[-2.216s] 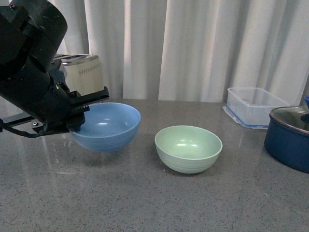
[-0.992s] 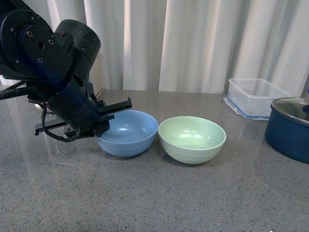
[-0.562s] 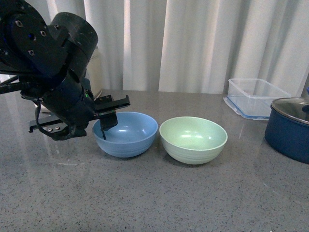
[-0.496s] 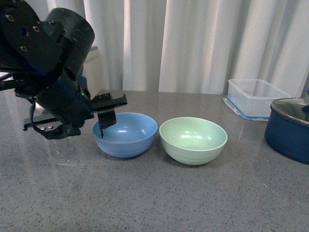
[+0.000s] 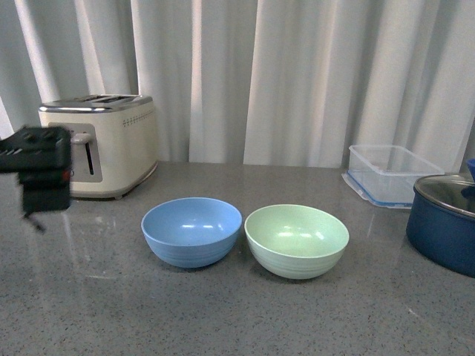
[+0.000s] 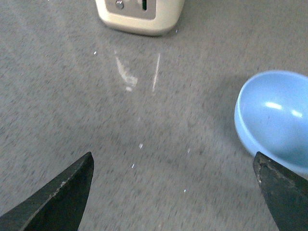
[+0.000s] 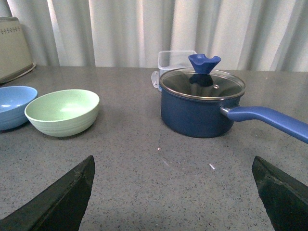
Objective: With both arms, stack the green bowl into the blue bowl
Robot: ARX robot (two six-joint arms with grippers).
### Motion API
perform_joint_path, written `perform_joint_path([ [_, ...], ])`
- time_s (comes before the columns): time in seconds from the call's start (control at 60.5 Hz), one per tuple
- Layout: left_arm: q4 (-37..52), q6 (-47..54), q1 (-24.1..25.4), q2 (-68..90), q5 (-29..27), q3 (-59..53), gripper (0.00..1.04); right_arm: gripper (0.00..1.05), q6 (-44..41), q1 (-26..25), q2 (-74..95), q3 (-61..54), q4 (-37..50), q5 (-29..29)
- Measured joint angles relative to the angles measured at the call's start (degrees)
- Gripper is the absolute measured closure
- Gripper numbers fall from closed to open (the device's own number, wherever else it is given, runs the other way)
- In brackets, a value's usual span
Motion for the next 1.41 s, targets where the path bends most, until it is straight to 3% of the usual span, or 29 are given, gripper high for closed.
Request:
perform_joint_path([
  [0.099,-2.1,0.94,-0.04,-9.75,-0.57,-8.57,0.07,0.1,0.0,0.0,0.0,0.0,0.0,0.02],
  [0.232,0.85,2.64,0.33,-11.3,0.98,-10.14,0.09,0.1,0.0,0.0,0.0,0.0,0.0,-0.04],
  [0.298,25.35,7.43,2.05,-13.05,10.95,-20.28,0.27,0.1,0.0,0.0,0.0,0.0,-0.02,0.0],
  [0.347,35.5,8.92,2.95,-15.12,12.52,-25.14,0.4,0.1,0.0,0.0,0.0,0.0,-0.02,0.0],
  [0.595,38.25,10.47,5.86,-23.12,15.08,-33.07,0.86,0.1,0.0,0.0,0.0,0.0,-0.02,0.0],
  [0.678,37.31,10.73,9.22,-25.99,19.26,-34.91,1.02,0.1,0.0,0.0,0.0,0.0,-0.02,-0.02],
  [1.406,25.33,10.97,10.62,-46.73,19.61,-42.23,1.01,0.1,0.0,0.0,0.0,0.0,-0.02,0.0],
])
